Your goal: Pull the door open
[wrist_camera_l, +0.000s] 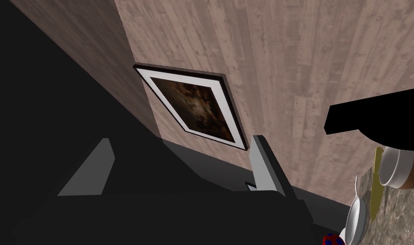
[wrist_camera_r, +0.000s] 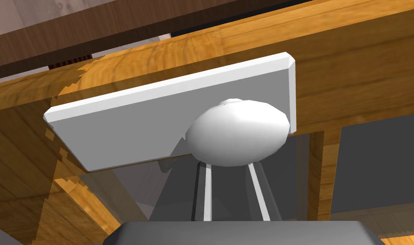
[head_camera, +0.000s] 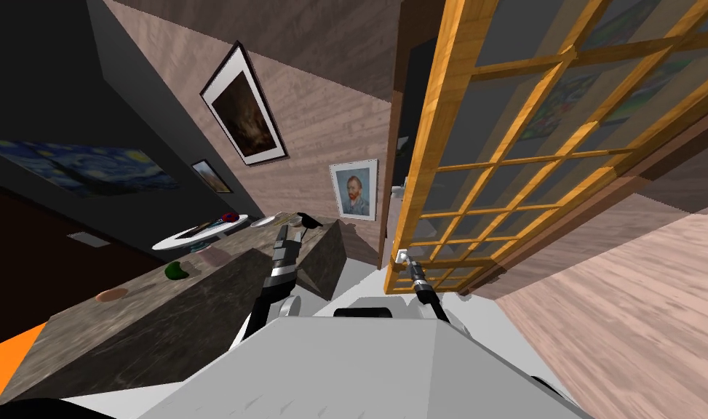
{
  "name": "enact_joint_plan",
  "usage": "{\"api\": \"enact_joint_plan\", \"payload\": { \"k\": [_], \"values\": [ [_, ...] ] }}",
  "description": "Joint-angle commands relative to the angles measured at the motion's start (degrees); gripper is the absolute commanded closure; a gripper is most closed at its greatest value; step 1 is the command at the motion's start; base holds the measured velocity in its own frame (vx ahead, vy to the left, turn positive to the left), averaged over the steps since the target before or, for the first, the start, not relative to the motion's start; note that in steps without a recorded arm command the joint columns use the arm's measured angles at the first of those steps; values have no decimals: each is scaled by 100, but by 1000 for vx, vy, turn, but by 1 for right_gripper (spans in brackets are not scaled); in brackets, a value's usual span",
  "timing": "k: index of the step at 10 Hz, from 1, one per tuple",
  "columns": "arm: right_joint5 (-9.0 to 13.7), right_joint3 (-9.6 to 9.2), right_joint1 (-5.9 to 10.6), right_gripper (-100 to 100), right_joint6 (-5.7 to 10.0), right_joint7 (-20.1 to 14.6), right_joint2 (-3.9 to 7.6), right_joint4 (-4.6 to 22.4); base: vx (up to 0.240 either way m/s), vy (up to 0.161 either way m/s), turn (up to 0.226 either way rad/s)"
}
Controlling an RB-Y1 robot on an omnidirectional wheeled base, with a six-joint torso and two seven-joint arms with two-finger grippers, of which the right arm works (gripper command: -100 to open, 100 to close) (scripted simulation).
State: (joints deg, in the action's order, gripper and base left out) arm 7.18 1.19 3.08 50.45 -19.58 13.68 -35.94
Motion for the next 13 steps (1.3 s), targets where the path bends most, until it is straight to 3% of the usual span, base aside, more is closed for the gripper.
{"api": "enact_joint_plan", "payload": {
  "k": [1,5,7,11,12,13],
  "values": [
    [48,-146,45,100,52,-286,-70,-52,-45,-18,104],
    [209,-247,48,100,67,-765,-24,-28,-51,-25,75],
    [377,-353,52,100,82,-1164,25,-3,-53,-31,103],
    [462,-407,54,100,90,-1474,49,10,-42,-18,39],
    [569,-355,-48,-100,9,-1638,115,41,-36,-38,12],
    [611,-376,-56,-100,4,-1766,113,22,-46,-54,15]
  ]
}}
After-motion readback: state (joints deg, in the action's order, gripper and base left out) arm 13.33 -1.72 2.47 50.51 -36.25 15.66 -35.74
